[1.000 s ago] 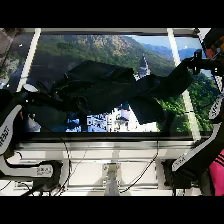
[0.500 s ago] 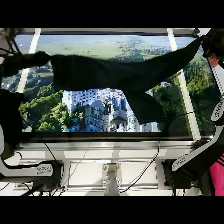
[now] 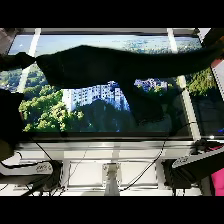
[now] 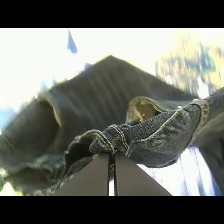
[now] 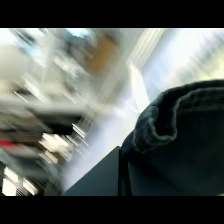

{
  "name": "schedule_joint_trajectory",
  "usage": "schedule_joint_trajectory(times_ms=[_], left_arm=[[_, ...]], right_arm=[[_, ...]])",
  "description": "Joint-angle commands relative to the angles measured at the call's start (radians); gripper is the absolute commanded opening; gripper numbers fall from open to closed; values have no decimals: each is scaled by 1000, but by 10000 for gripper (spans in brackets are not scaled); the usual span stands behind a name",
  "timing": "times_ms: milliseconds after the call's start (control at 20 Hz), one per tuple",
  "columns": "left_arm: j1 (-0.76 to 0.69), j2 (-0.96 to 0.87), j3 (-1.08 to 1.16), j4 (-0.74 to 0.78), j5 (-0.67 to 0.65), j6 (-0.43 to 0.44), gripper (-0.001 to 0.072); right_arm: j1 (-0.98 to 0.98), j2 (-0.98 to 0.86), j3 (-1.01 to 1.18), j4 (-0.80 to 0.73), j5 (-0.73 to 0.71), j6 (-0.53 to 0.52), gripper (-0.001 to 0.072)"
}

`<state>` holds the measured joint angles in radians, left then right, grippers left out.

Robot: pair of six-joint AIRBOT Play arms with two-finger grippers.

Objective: Fold the clothes and pants, and hang the long-sleeved shirts on hangers.

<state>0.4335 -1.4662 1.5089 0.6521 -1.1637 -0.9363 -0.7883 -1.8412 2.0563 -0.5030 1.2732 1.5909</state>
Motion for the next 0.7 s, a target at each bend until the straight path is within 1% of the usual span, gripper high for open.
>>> schedule_joint_trajectory(times_ms=[0, 100, 200, 250, 350, 400, 500, 600, 650], left_arm=[[16, 1, -17, 2, -152, 37, 18], [16, 1, -53, 1, -173, 55, 18], [16, 6, -110, 7, -195, 69, 17], [16, 18, -153, 16, -195, 87, 17], [16, 53, -242, 50, -189, 117, 16], [16, 74, -284, 98, -178, 118, 16], [19, 123, -363, 208, -154, 117, 16], [30, 171, -413, 267, -131, 124, 17], [45, 189, -422, 277, -118, 141, 16]], right_arm=[[-53, 50, -36, -209, 325, -48, 19], [-50, 57, -68, -284, 453, -67, 19], [-50, 60, -89, -335, 534, -69, 19], [-51, 63, -93, -361, 552, -66, 19], [-58, 92, -130, -406, 558, -66, 19], [-62, 116, -169, -419, 567, -66, 18], [-85, 181, -291, -433, 568, -68, 19], [-116, 262, -436, -472, 560, -75, 19], [-135, 298, -505, -493, 560, -75, 18]])
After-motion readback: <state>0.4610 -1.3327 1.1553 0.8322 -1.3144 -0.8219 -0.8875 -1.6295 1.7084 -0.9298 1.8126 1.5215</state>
